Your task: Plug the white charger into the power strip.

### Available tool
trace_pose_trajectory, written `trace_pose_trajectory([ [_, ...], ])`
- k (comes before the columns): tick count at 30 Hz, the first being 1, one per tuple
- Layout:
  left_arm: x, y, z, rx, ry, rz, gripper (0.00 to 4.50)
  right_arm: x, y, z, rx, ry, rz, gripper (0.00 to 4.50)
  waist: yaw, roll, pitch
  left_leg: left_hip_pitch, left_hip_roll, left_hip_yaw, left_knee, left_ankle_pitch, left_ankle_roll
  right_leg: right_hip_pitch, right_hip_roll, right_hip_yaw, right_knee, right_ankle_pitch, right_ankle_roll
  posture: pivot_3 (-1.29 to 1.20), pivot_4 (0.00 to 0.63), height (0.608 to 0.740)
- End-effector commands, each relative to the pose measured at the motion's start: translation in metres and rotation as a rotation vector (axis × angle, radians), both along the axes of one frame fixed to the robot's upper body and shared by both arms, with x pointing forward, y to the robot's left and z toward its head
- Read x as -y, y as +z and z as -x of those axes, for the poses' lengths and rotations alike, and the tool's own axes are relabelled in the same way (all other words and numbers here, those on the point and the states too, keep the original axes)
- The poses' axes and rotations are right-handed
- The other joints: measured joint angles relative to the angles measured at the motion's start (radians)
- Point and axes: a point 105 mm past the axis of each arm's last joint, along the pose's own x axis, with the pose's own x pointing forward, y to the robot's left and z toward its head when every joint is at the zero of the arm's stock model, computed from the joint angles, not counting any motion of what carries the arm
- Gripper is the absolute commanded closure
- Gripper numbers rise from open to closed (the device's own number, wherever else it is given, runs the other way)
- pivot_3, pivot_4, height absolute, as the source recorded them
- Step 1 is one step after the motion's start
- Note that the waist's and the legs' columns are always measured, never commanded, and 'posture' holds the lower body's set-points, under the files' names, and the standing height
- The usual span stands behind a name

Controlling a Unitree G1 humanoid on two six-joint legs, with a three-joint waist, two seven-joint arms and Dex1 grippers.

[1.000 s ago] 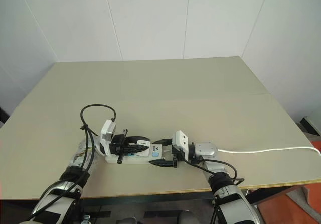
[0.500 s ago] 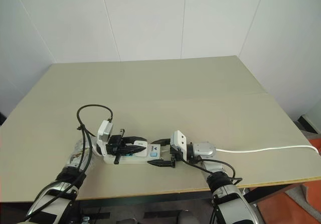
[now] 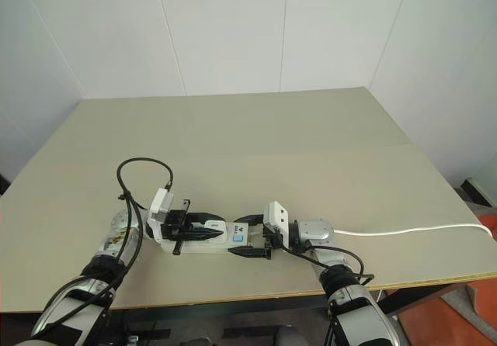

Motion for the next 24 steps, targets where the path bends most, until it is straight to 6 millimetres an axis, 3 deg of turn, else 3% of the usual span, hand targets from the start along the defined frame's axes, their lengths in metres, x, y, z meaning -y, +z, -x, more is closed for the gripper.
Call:
trace_pose_trajectory([
  [1, -0.028, -0.042, 0.009, -0.159, 0.069, -0.153, 3.48, 0.000, -0.009, 0.009, 0.016, 0.058, 0.057, 1.11, 0.000, 0.000, 0.000, 0.001, 0.000, 0.000, 0.000, 0.000, 0.000, 0.000, 0.000, 0.000, 0.000, 0.000, 0.000, 0.00, 0.150, 0.740],
  [6, -0.027, -0.042, 0.009, -0.171, 0.064, -0.148, 3.48, -0.001, -0.009, 0.009, 0.015, 0.062, 0.058, 1.11, 0.000, 0.000, -0.001, 0.001, 0.000, 0.000, -0.001, 0.000, 0.000, 0.001, 0.000, 0.000, 0.000, 0.000, 0.000, 0.00, 0.150, 0.740],
  [7, -0.027, -0.042, 0.010, -0.176, 0.056, -0.152, 2.77, -0.001, -0.009, 0.009, 0.016, 0.062, 0.058, 1.11, -0.002, 0.000, -0.001, 0.001, 0.000, 0.000, -0.001, 0.000, 0.000, 0.001, 0.000, 0.000, 0.000, 0.000, 0.000, 0.00, 0.150, 0.740],
  [16, -0.024, -0.029, 0.014, -0.146, 0.031, -0.100, 0.04, -0.001, -0.010, 0.009, 0.012, 0.061, 0.058, 1.11, -0.001, 0.003, -0.003, 0.001, 0.000, 0.001, -0.006, 0.000, 0.000, -0.002, 0.000, 0.002, -0.003, -0.001, 0.000, 0.00, 0.150, 0.740],
  [24, -0.032, 0.007, 0.024, -0.086, -0.017, -0.051, 0.04, 0.000, -0.010, 0.010, 0.012, 0.063, 0.058, 1.11, -0.002, 0.000, 0.002, -0.001, 0.000, 0.001, -0.007, 0.000, 0.000, -0.005, 0.001, 0.002, -0.003, -0.001, -0.001, 0.00, 0.150, 0.740],
])
